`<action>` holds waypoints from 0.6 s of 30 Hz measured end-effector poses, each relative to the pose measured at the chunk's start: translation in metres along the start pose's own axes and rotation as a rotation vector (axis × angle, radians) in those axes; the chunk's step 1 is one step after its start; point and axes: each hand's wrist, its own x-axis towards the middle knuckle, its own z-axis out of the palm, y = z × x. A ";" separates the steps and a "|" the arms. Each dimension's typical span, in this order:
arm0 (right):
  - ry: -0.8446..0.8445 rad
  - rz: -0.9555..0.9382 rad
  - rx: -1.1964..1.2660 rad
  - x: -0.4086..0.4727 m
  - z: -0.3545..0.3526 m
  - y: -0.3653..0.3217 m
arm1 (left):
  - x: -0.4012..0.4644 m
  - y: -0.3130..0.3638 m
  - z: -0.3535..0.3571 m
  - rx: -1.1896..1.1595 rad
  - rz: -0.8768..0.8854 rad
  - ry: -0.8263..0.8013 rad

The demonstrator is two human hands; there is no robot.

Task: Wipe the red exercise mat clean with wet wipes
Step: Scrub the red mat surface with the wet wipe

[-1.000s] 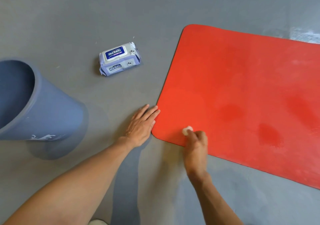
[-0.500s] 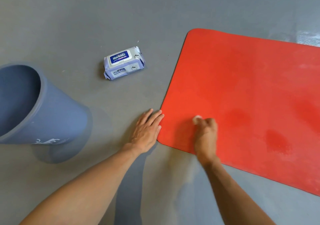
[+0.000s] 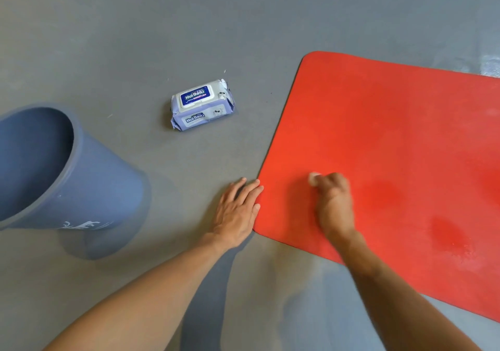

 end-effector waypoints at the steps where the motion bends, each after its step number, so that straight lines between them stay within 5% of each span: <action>1: 0.036 0.101 -0.010 0.012 -0.011 0.010 | 0.000 0.000 0.001 -0.004 0.001 0.001; 5: 0.065 0.177 0.070 0.012 -0.005 -0.011 | 0.000 0.002 0.001 0.001 -0.007 0.032; 11: -0.180 -0.350 0.120 -0.030 0.028 -0.057 | 0.009 0.009 -0.002 0.059 -0.047 0.066; 13: -0.064 -0.280 0.079 -0.007 0.020 -0.018 | 0.015 0.012 -0.002 0.072 -0.042 0.099; 18: 0.267 0.307 0.049 0.066 -0.022 0.042 | 0.038 0.020 0.002 -0.019 -0.008 0.205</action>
